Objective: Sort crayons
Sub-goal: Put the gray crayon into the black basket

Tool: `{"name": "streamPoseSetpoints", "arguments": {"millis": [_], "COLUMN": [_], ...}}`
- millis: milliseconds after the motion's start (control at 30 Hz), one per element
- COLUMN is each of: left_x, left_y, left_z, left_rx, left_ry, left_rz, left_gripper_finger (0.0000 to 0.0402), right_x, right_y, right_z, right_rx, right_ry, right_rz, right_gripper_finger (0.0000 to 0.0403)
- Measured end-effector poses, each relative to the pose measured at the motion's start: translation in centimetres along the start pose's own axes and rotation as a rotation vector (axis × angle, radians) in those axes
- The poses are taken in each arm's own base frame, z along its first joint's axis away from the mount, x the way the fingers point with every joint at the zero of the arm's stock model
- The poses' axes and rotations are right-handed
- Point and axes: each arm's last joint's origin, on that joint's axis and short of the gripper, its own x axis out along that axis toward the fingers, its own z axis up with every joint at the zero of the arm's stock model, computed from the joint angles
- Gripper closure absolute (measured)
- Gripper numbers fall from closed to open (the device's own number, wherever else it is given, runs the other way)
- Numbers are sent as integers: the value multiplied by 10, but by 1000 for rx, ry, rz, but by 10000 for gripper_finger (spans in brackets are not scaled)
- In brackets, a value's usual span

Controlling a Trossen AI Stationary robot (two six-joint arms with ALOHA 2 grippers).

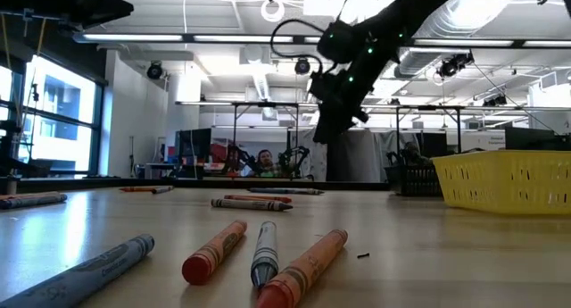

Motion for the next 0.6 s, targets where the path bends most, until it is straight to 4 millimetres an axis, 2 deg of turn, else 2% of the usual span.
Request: {"name": "streamPoseSetpoints", "arguments": {"millis": [200, 400, 600], "left_x": [0, 0, 0], "left_y": [0, 0, 0], "left_z": [0, 0, 0], "left_rx": [33, 42, 41], "left_ry": [0, 0, 0], "left_rz": [0, 0, 0], "left_gripper_finger": [328, 328, 328], "right_x": [19, 19, 19], "right_y": [1, 0, -2], "right_z": [6, 15, 10], "right_rx": [-145, -204, -205], "right_ry": [40, 41, 101], "right_rz": [-16, -61, -107], "right_gripper_finger": [284, 284, 284]}}
